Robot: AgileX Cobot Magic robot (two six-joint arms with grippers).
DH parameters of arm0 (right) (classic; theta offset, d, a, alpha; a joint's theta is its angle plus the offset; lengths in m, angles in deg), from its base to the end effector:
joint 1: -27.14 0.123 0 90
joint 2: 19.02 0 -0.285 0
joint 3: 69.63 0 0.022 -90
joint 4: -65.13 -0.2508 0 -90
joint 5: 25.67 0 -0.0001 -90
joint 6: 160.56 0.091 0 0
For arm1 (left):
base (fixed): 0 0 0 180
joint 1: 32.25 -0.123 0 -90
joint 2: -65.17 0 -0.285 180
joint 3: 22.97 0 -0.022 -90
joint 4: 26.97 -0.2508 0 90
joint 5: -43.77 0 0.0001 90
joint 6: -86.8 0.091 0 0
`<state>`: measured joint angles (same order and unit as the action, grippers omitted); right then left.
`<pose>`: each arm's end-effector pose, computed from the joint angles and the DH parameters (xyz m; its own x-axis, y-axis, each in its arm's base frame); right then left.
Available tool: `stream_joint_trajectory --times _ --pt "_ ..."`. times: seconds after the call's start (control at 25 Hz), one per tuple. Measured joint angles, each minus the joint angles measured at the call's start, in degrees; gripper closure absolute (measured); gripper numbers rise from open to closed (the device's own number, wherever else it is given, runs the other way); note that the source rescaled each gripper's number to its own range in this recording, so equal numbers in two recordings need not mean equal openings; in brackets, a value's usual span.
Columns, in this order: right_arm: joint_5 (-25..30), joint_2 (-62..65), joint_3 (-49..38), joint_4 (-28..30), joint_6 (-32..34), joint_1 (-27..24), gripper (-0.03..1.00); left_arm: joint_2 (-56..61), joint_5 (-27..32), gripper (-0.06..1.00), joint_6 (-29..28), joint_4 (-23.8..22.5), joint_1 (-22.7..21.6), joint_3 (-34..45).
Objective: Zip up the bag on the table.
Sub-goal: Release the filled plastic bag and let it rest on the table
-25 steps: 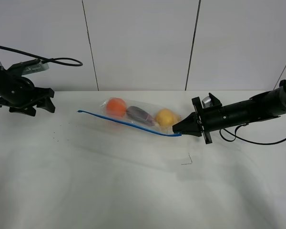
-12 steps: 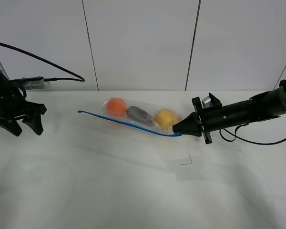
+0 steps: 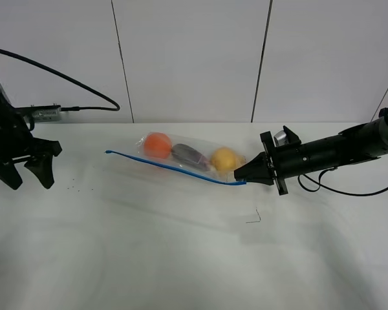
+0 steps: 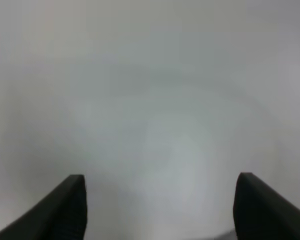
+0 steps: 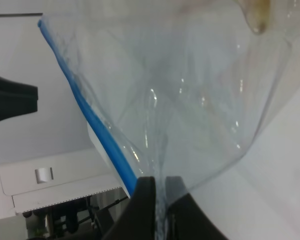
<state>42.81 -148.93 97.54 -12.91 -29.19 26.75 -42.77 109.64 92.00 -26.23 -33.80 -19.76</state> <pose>0.3589 0.0804 0.1182 -0.9960 0.0884 0.0144 0.0493 0.4059 0.9126 0.3342 0.0080 0.2333 -0.9969 0.0584 -0.0528 0.0589 0.9982 -0.0073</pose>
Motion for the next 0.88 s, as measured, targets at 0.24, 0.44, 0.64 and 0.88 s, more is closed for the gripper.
stream_joint_trajectory --times 0.24,0.44,0.64,0.88 --pt "0.2 0.0 0.0 0.0 0.0 0.0 0.97 8.8 0.6 -0.01 0.0 -0.4 0.0 4.9" --pt "0.2 0.0 0.0 0.0 0.0 0.0 0.97 23.1 0.6 -0.01 0.0 -0.7 0.0 14.2" --pt "0.2 0.0 0.0 0.0 0.0 0.0 0.97 39.4 0.4 -0.01 0.0 -0.4 0.0 26.9" --pt "0.2 0.0 0.0 0.0 0.0 0.0 0.97 59.2 -5.8 -0.01 0.0 -0.4 0.0 40.8"
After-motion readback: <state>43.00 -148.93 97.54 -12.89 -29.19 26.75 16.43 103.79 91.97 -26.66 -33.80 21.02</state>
